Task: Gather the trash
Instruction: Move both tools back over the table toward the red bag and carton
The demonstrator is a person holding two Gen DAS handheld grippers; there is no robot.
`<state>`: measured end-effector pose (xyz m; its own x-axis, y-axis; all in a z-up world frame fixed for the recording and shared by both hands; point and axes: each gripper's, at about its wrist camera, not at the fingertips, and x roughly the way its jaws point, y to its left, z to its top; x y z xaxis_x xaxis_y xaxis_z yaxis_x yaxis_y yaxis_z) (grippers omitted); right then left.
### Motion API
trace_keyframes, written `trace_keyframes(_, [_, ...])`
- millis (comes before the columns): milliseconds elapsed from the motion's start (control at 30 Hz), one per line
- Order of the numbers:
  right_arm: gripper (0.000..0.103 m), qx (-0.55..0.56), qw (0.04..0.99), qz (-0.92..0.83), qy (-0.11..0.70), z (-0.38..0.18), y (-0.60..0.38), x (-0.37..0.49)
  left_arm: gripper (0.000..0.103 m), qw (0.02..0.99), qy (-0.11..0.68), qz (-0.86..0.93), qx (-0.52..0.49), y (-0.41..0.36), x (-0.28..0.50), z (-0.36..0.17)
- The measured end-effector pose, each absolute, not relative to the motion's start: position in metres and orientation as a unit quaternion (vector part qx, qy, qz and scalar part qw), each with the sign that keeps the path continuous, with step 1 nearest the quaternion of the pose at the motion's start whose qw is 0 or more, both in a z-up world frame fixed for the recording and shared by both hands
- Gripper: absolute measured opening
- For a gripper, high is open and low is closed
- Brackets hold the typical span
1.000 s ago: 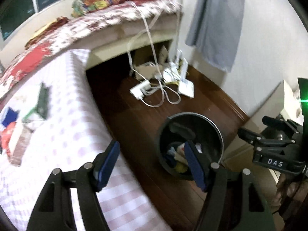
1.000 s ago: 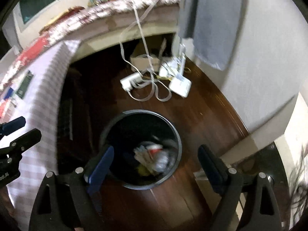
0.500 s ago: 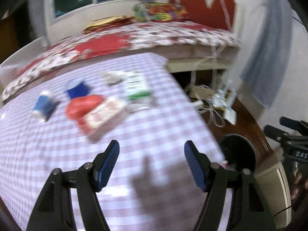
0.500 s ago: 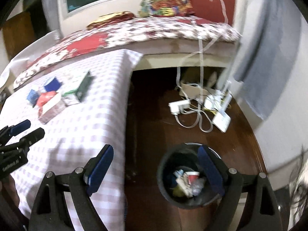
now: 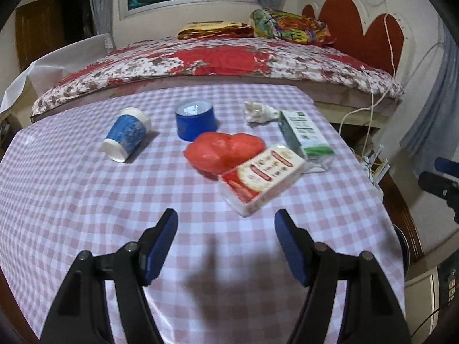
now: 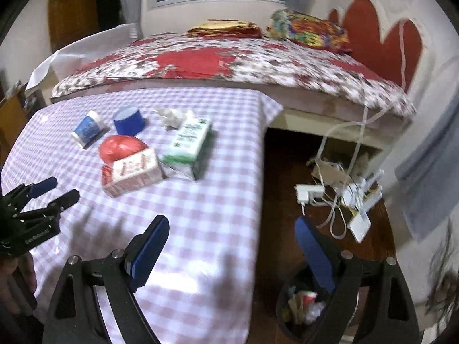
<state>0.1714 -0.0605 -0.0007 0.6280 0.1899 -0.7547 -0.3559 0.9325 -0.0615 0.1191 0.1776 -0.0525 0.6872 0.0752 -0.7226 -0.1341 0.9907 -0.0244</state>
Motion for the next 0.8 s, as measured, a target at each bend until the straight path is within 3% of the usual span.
trace_keyframes(800, [0.088,-0.110,0.861,0.198,0.455,-0.067,0.030,0.304,0.071,0.901,0.425,0.018,-0.084,0.225,0.216,-0.090])
